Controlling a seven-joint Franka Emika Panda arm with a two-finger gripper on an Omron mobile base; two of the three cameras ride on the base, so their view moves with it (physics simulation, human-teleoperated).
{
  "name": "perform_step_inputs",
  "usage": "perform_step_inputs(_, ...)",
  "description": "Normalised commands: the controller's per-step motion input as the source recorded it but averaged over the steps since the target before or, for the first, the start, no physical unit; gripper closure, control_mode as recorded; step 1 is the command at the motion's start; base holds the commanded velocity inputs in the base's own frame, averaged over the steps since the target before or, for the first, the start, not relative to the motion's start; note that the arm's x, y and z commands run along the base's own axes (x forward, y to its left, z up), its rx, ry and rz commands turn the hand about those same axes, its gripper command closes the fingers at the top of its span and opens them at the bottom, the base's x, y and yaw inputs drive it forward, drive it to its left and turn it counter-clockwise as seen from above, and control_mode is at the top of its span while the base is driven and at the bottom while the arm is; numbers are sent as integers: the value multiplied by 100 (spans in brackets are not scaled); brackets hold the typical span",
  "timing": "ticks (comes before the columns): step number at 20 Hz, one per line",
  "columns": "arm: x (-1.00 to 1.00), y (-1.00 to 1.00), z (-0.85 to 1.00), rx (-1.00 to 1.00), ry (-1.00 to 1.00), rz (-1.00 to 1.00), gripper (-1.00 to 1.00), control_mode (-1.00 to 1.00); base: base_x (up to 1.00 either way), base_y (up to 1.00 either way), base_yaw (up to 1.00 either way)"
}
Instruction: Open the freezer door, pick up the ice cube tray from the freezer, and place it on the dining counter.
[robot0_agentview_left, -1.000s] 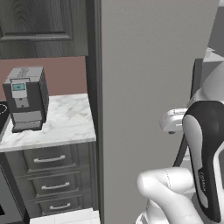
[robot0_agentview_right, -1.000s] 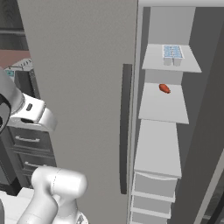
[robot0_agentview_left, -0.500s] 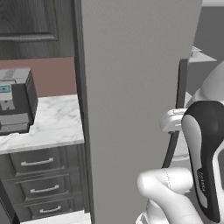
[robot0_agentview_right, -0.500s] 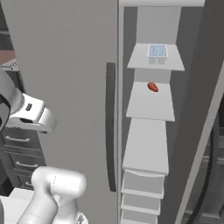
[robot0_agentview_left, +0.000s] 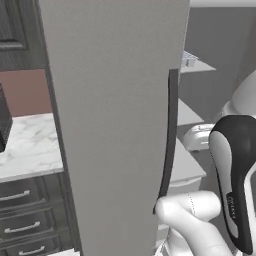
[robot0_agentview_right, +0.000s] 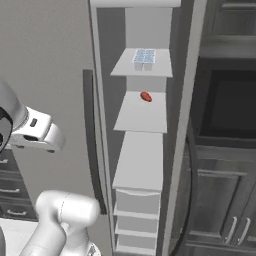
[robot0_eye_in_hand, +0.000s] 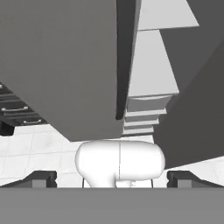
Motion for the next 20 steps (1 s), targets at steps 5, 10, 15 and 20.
perform_step_inputs(5, 0, 0, 0, 0, 0, 0, -100, 100, 0, -60, -20)
perform_step_inputs(10, 0, 0, 0, 0, 0, 0, -100, 100, 7, -39, -23)
perform_step_inputs(15, 0, 0, 0, 0, 0, 0, -100, 100, 12, -31, -25)
perform_step_inputs(20, 0, 0, 0, 0, 0, 0, -100, 100, 25, -14, -26)
